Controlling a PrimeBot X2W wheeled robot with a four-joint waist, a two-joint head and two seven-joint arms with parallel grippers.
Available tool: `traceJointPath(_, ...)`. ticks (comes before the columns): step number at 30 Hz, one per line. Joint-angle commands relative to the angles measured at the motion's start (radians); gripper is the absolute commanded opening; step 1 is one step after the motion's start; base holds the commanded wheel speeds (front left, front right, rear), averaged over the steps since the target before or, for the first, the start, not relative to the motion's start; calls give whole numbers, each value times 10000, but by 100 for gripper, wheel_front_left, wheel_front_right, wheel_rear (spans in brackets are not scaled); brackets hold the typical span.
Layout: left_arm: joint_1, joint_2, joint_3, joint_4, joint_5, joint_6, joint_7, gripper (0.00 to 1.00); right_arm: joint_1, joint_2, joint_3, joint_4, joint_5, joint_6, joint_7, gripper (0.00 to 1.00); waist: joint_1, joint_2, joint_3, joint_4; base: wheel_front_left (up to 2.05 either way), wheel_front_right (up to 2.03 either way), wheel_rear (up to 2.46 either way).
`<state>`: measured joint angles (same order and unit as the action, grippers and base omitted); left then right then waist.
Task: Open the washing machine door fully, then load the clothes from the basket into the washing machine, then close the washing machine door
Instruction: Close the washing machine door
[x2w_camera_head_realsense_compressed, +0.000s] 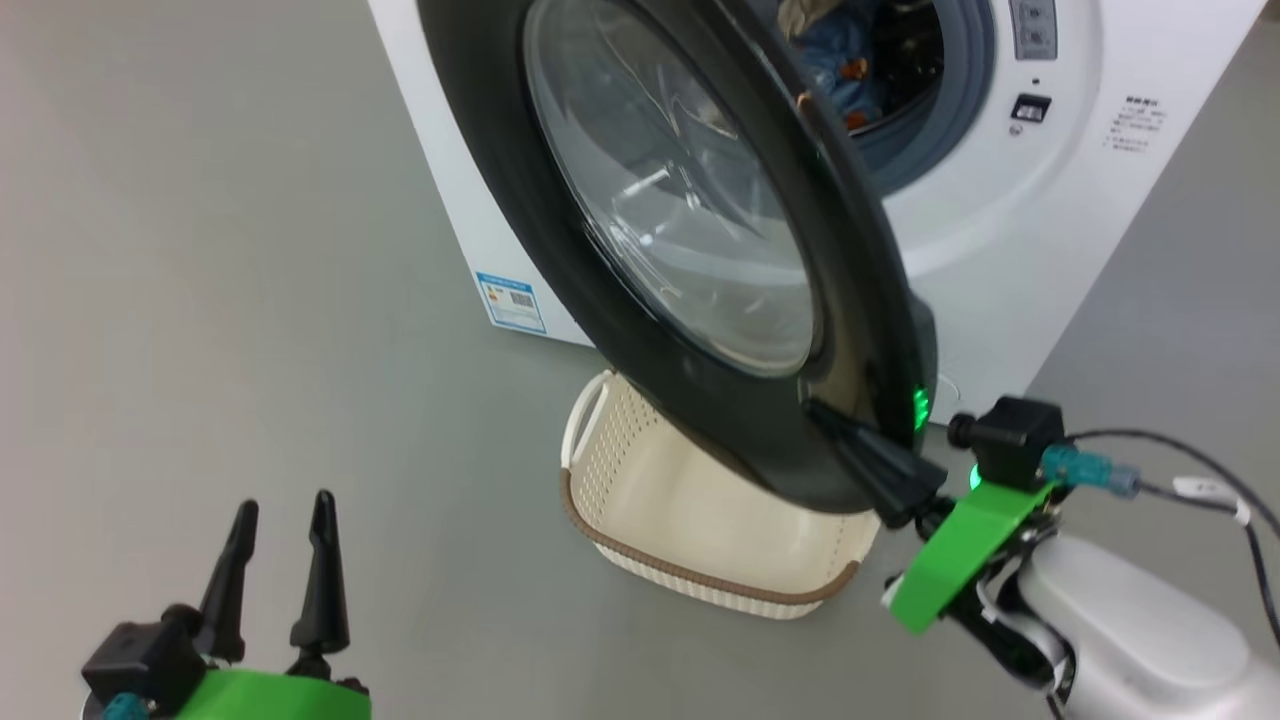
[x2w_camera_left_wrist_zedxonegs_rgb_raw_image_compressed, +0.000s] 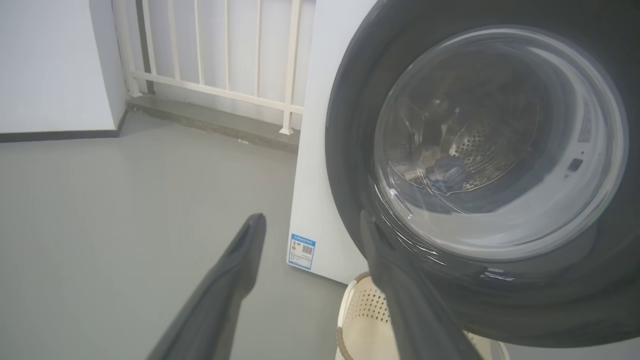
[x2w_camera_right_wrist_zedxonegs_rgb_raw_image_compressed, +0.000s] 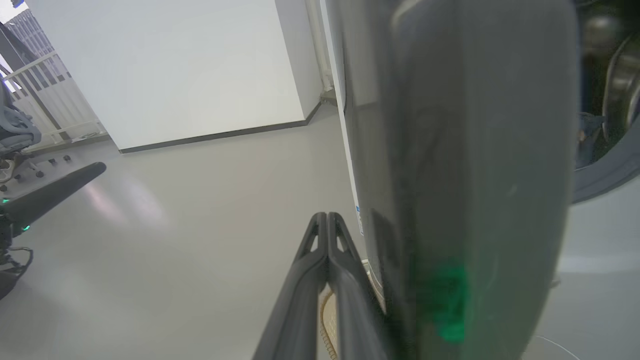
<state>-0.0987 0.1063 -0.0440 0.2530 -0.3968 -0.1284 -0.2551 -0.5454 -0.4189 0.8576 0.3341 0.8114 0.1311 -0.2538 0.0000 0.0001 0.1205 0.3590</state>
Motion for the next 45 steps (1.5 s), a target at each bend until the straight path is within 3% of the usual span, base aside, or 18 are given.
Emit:
traceJointPath(1, -479, 148, 342, -355, -39, -23, -67, 100, -414, -124, -221, 4, -5, -4, -80, 0, 0, -1, 381, -232, 0, 0, 0)
traceJointPath(15, -1356, 38, 194, -653, -16, -23, -67, 100, -1950, -511, -1774, 1124, -158, -4, -80, 0, 0, -1, 1931, -531, 0, 0, 0)
traceJointPath(31, -2116, -195, -73, -870, 14, -23, -67, 100, -4465, -1094, -2662, 1679, -131, -4, -80, 0, 0, -1, 3605, -65, 0, 0, 0)
traceJointPath(38, -2275, -315, -142, -879, 5, -23, -67, 100, -5336, -1287, -2963, 1870, -325, -4, -80, 0, 0, -1, 3882, 78, 0, 0, 0)
traceJointPath(45, -2283, -374, -156, -758, 12, -23, -67, 100, -5178, -1018, -3162, 1896, -694, -4, -80, 0, 0, -1, 3728, 38, 0, 0, 0)
